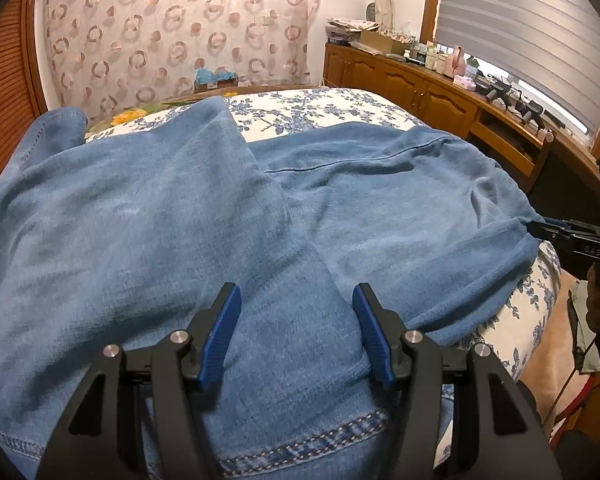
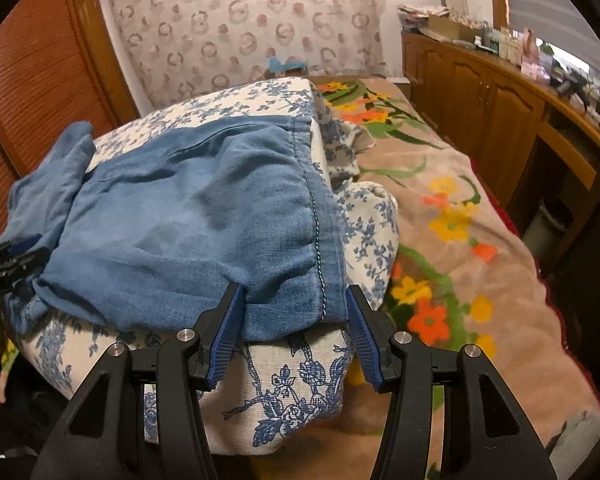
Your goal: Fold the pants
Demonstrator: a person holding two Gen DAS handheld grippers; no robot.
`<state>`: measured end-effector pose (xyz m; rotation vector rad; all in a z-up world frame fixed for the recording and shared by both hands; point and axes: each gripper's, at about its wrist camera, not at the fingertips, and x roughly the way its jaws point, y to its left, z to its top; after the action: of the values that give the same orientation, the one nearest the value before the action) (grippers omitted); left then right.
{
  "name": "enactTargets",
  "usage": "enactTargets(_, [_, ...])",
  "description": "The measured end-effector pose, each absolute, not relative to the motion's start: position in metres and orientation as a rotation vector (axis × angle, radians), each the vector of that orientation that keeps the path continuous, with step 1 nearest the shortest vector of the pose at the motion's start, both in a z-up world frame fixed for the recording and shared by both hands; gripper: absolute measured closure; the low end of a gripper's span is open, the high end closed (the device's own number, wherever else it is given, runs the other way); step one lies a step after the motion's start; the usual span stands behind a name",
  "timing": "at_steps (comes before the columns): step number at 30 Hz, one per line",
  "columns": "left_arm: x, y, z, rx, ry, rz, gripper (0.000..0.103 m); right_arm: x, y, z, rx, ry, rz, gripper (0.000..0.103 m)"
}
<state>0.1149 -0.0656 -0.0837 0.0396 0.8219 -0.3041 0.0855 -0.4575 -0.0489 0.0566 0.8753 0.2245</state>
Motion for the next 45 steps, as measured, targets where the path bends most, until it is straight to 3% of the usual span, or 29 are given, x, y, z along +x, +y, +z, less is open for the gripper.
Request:
enactTargets(3, [0.111, -0.062, -0.081, 0.026, 0.820, -0.315, 0.045, 0.086, -0.461, -0.050, 0.100, 0.880, 0.235, 0.052])
enactTargets(14, [0.102, -0.048, -0.069, -0.003, 0.799, -0.319, 0.045, 0.078, -0.456, -0.033, 0.075, 0.810, 0.225, 0.083])
enactTargets(26, [0.087, -0.023, -0.054, -0.021, 0.749, -0.286, 0.045, 0.074, -0.425, 0.015, 0.047, 0.685, 0.324, 0.087])
enactTargets(45, [0.064, 0.044, -0.047, -0.094, 0.699, -0.182, 0.045, 0.082, -0.253, 0.086, -0.059, 0.572, 0.712, 0.087])
